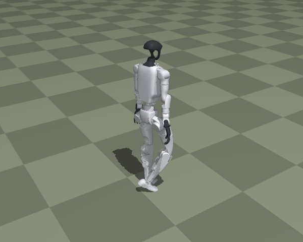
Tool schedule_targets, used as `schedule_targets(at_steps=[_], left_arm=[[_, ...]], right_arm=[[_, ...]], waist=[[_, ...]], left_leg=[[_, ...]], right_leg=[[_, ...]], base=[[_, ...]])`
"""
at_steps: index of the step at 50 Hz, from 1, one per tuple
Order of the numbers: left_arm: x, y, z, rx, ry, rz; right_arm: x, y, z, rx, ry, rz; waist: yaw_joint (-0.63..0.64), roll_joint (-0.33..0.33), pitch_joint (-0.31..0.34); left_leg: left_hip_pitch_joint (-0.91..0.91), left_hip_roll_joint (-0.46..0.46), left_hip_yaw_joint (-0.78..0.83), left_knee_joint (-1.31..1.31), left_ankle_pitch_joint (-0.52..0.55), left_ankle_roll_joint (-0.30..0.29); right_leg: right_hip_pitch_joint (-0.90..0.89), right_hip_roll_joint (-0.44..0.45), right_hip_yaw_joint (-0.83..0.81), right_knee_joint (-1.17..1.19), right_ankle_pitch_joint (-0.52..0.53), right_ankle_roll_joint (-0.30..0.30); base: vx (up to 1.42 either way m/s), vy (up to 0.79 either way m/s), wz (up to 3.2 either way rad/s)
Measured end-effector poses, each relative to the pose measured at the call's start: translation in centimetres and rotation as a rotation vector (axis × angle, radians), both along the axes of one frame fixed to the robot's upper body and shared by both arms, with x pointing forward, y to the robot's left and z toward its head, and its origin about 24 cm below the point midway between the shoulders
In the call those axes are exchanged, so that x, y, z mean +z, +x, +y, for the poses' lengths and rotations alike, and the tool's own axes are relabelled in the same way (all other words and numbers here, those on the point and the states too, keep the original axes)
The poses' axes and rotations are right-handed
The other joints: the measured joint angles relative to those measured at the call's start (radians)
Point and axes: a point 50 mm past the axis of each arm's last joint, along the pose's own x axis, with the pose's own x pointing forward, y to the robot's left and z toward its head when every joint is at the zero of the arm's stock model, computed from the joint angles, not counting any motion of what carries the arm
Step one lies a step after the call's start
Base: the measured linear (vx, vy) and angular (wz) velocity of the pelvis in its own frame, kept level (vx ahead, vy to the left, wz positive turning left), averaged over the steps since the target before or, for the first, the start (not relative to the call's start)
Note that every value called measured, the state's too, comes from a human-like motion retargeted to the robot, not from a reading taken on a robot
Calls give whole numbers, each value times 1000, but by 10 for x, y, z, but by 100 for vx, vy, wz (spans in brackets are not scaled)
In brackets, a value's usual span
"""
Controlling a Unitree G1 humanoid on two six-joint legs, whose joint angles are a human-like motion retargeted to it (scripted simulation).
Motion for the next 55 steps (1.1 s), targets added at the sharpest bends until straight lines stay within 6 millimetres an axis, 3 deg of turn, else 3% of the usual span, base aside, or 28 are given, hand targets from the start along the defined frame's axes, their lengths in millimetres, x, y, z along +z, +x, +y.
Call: schedule_targets(at_steps=[3,5,7,10,12,13,15,17,20,23,25,27,29,32,37,40,42,44,47,50,53,55], left_arm=[[13,46,-7,-51,-45,-160],[24,75,-14,-100,-84,-268],[35,99,-25,-160,-125,-365],[44,116,-43,-235,-174,-444],[44,117,-52,-276,-195,-444],[44,115,-53,-298,-198,-433],[41,110,-55,-354,-204,-394],[37,98,-42,-404,-184,-328],[27,76,-32,-417,-132,-253],[11,41,-23,-204,-104,-156],[3,14,-13,-54,-128,-76],[-2,-9,-4,53,-138,-3],[-3,-22,3,121,-104,46],[-4,-32,7,175,-23,78],[-5,-26,2,138,-37,60],[-5,-28,1,86,-56,82],[-6,-35,3,80,-38,113],[-6,-42,3,102,-15,141],[-7,-52,2,151,-22,187],[-8,-61,-1,143,-56,237],[-11,-80,-6,149,-48,257],[-11,-99,-7,172,-45,285]], right_arm=[[2,-31,9,-189,10,122],[5,-49,20,-408,-11,182],[6,-61,36,-688,14,218],[6,-67,52,-974,76,227],[5,-65,50,-1005,101,200],[4,-62,49,-997,121,184],[2,-56,44,-962,165,161],[2,-53,39,-877,195,172],[4,-38,25,-761,180,204],[7,-13,-3,-615,109,173],[7,3,-14,-533,69,99],[6,16,-20,-520,71,3],[5,28,-22,-556,100,-85],[4,35,-20,-638,128,-175],[-1,32,0,-629,188,-141],[-4,36,13,-563,244,-102],[-4,48,21,-505,269,-119],[-3,66,24,-443,260,-177],[1,91,29,-349,223,-303],[6,108,22,-304,190,-386],[7,108,17,-301,164,-382],[5,100,16,-318,163,-367]], waist=[[-48,-60,17],[-67,-90,34],[-84,-102,56],[-130,-104,78],[-135,-120,90],[-125,-122,97],[-98,-121,92],[-88,-125,68],[26,-104,72],[78,-70,95],[65,-52,68],[31,-27,39],[6,9,28],[-20,50,11],[-40,33,-20],[-18,28,-19],[-29,53,-8],[-77,71,5],[-84,111,43],[-25,103,48],[-14,83,39],[-32,86,32]], left_leg=[[38,-91,-74,-31,13,15],[57,-134,-110,-31,12,33],[69,-161,-179,-14,14,44],[71,-193,-319,45,9,50],[75,-218,-374,76,-2,52],[76,-210,-396,96,-20,44],[66,-219,-429,95,-28,55],[37,-223,-494,118,-40,55],[3,-233,-535,135,-28,55],[-3,-192,-406,127,-33,34],[-21,-145,-270,107,-61,20],[-28,-108,-111,86,-106,39],[-8,-63,60,63,-141,21],[48,-24,267,54,-128,-23],[158,-28,507,59,-97,23],[228,-18,582,-4,-115,-8],[192,0,407,-70,-117,-71],[154,27,291,-88,-129,-78],[111,83,183,-122,-91,-121],[88,72,117,-183,-45,-187],[84,52,89,-243,-37,-271],[59,62,38,-236,-37,-302]], right_leg=[[-99,-1,144,-247,48,-8],[-132,-27,184,-381,66,-65],[-164,-2,351,-464,56,-103],[-173,19,631,-553,77,-11],[-134,7,712,-594,118,90],[-109,9,703,-600,142,110],[-88,-35,647,-595,63,34],[-66,-49,496,-602,-6,-43],[-46,-73,422,-619,-42,-71],[40,-97,209,-675,-63,-98],[74,-86,85,-697,-91,-127],[102,-75,10,-707,-125,-146],[142,-56,-86,-719,-156,-159],[201,-25,-215,-736,-198,-164],[266,-19,-424,-762,-242,-153],[304,-1,-601,-760,-240,-145],[322,28,-675,-732,-224,-120],[316,12,-740,-665,-175,-93],[252,-24,-644,-482,-59,-109],[90,-107,-299,-235,-10,-118],[2,-69,37,-186,-49,32],[11,-21,160,-229,-79,94]], base=[[41,-7,180],[32,-13,186],[40,-16,222],[24,-16,269],[38,-35,237],[33,-40,207],[21,-30,216],[28,-63,247],[2,-36,214],[-2,-13,218],[5,-27,277],[-4,-20,345],[-22,-10,372],[-25,-6,370],[-22,-3,352],[-22,-1,275],[-31,19,273],[-37,19,276],[-40,16,126],[-29,4,77],[-16,-2,130],[-7,-5,154]])
